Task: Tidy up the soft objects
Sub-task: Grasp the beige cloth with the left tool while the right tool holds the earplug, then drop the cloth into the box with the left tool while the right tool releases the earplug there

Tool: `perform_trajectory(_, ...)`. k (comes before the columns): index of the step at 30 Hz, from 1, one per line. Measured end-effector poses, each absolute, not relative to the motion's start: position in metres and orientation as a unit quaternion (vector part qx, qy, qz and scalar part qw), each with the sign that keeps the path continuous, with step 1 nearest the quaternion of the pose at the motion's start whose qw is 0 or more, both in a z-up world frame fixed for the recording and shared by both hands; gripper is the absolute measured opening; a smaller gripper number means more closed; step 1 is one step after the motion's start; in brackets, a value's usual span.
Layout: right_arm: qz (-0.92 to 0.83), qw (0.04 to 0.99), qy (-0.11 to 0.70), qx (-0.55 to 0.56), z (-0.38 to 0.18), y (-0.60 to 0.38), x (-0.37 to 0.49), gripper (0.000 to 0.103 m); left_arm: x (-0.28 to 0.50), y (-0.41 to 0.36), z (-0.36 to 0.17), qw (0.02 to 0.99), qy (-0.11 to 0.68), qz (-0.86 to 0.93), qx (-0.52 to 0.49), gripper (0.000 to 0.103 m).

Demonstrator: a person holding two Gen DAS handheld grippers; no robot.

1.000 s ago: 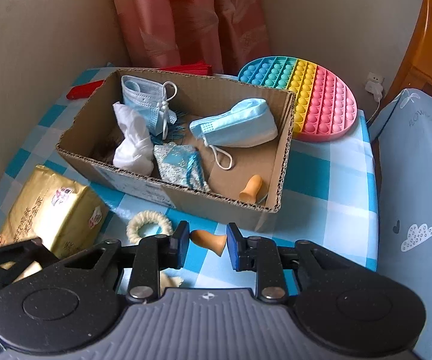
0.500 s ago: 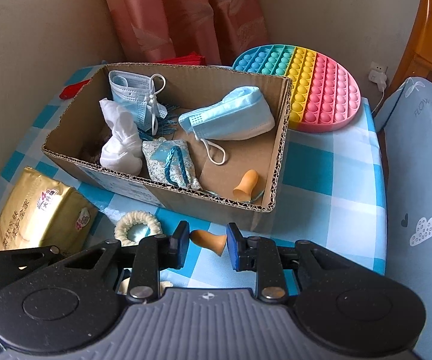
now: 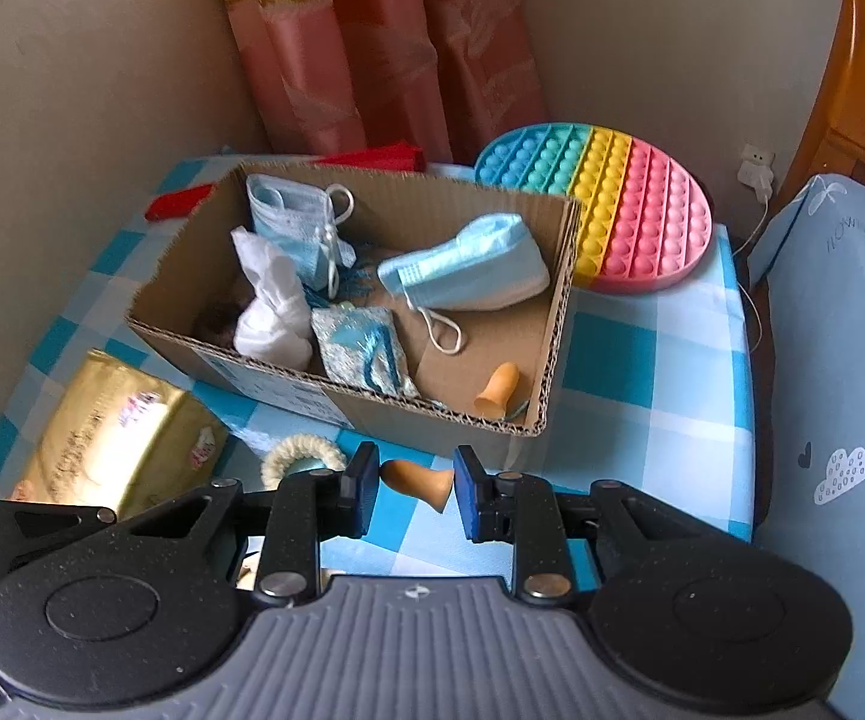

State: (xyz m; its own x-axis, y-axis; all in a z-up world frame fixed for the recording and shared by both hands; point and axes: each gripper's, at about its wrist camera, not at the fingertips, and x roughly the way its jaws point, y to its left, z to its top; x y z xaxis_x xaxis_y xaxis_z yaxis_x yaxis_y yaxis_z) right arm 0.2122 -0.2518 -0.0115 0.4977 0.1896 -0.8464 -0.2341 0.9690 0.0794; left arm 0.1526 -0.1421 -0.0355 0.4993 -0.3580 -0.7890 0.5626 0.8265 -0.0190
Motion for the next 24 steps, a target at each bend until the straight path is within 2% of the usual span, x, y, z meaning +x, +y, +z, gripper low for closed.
perform_trajectory(7,0.127,0.878,0.461,-0.014,0.017,-0.255,0.214,0.031,0.149,-0.127,-0.003,0.871,0.399,-0.266,0.112,0.026)
perform_trajectory(15,0.118,0.883,0.455,-0.018,0.02,-0.249,0.248,0.033,0.176,-0.099,0.025,0.894,0.379,-0.217,0.105,0.026)
perform_trajectory(17,0.119,0.881,0.458,-0.016,0.016,-0.248,0.254,0.053,0.186,-0.093,0.028,0.898,0.376,-0.204,0.103,0.026)
perform_trajectory(24,0.115,0.881,0.458,-0.011,0.009,-0.255,0.248,0.073,0.226,-0.08,0.028,0.905,0.379,-0.164,0.102,0.026)
